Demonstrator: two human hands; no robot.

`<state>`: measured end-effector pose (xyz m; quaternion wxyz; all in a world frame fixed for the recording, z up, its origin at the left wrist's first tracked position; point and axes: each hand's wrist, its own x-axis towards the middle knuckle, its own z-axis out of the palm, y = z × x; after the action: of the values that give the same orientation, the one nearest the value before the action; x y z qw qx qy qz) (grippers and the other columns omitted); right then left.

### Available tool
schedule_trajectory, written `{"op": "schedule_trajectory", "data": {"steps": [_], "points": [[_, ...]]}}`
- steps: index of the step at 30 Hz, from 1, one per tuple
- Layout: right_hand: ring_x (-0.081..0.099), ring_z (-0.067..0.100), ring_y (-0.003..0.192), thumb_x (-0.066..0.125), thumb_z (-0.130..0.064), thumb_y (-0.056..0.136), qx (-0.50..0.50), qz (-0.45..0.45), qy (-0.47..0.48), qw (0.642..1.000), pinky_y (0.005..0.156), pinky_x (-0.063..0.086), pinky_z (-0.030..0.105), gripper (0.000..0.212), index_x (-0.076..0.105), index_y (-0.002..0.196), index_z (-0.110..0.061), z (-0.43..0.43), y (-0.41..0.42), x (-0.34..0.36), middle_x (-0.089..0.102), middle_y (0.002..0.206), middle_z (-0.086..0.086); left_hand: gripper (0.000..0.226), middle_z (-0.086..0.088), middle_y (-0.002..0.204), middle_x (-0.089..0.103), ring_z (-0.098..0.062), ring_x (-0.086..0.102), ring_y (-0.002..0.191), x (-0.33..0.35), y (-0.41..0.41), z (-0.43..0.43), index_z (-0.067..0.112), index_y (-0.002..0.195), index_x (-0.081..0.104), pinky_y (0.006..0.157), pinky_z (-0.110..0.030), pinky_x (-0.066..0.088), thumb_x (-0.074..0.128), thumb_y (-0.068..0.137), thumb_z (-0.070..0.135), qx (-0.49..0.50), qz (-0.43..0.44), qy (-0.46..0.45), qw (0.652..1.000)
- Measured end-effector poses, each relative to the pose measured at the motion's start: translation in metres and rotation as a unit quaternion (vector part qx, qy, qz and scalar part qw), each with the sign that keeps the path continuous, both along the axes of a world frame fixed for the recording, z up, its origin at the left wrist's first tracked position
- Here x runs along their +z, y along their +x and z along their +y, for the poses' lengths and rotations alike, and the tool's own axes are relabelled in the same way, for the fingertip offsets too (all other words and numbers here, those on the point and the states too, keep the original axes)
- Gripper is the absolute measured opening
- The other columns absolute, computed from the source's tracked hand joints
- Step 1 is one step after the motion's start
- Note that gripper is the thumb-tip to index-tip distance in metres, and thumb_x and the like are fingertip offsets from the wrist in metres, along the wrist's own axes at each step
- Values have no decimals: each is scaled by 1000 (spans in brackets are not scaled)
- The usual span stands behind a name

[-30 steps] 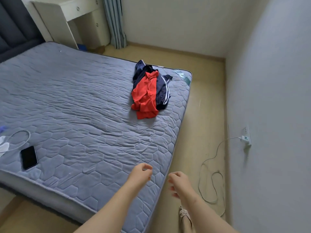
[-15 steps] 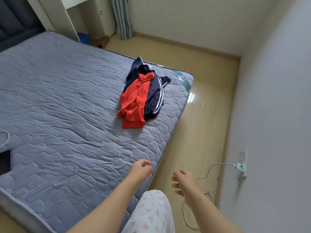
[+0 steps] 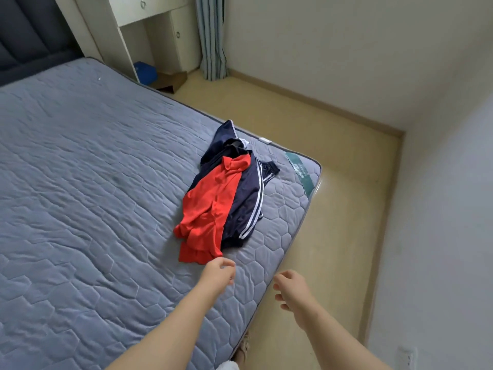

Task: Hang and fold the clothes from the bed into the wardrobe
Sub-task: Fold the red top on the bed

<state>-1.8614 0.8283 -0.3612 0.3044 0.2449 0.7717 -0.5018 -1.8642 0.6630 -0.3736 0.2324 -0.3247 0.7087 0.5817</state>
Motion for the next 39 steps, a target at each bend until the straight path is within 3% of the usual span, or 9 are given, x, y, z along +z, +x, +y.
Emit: {"op": "schedule_trajectory", "data": {"steps": [5,11,18,24,26,28,31,35,39], "points": [[48,15,67,45,-17,90,37,-16,-9,999,56,36,23,9,52,93,-12,-15,-86,3,54,83,3,17,-3,81,60,-9,54,59,4,-77,-19,18,90,58,37,-11,37,47,88,6,40,0,-32,999],[44,14,60,43,-12,91,93,-47,-25,994,49,32,21,11,52,97,-8,-35,-166,-13,49,80,4,20,-1,69,57,-12,51,55,-17,-131,-35,18,82,58,33,-9,29,47,86,2,117,-20,-39,992],[46,15,58,44,-11,89,198,-91,8,976,51,34,22,11,49,98,-12,-46,-267,-51,51,77,3,22,-1,71,61,-13,54,55,-60,-199,-34,26,73,57,48,-20,37,48,85,10,207,-70,-52,975],[52,16,65,45,-16,88,281,-129,34,950,57,40,24,10,52,95,-17,-52,-333,-95,55,74,1,17,4,70,61,-12,59,60,-104,-247,-31,22,83,61,45,-19,34,48,84,11,259,-122,-54,956],[52,15,62,44,-15,89,301,-147,45,941,54,40,23,11,52,97,-16,-50,-346,-113,55,76,1,17,5,78,61,-17,63,76,-120,-257,-30,21,93,63,52,-21,38,49,84,14,232,-149,-82,958],[51,16,62,44,-15,89,316,-157,47,935,56,40,24,14,52,100,-14,-54,-360,-133,55,76,2,22,5,97,57,-21,59,98,-137,-265,-34,24,105,60,67,-24,39,51,86,17,154,-167,-167,960],[51,16,63,43,-14,90,317,-174,50,931,58,39,25,13,52,100,-12,-62,-376,-161,55,80,3,29,1,121,49,-23,50,112,-160,-277,-44,24,114,53,85,-30,39,51,86,18,79,-155,-276,945],[51,14,62,42,-12,92,302,-190,38,933,56,39,23,10,51,95,-13,-66,-389,-188,53,84,3,40,-2,132,46,-25,42,122,-197,-302,-57,19,124,50,100,-34,36,54,84,17,101,-156,-288,939],[52,16,65,44,-11,92,264,-199,25,943,59,41,25,10,53,91,-15,-68,-399,-215,55,82,2,59,0,141,34,-28,39,126,-234,-324,-59,24,138,34,100,-37,34,58,85,16,104,-127,-264,950]]}}
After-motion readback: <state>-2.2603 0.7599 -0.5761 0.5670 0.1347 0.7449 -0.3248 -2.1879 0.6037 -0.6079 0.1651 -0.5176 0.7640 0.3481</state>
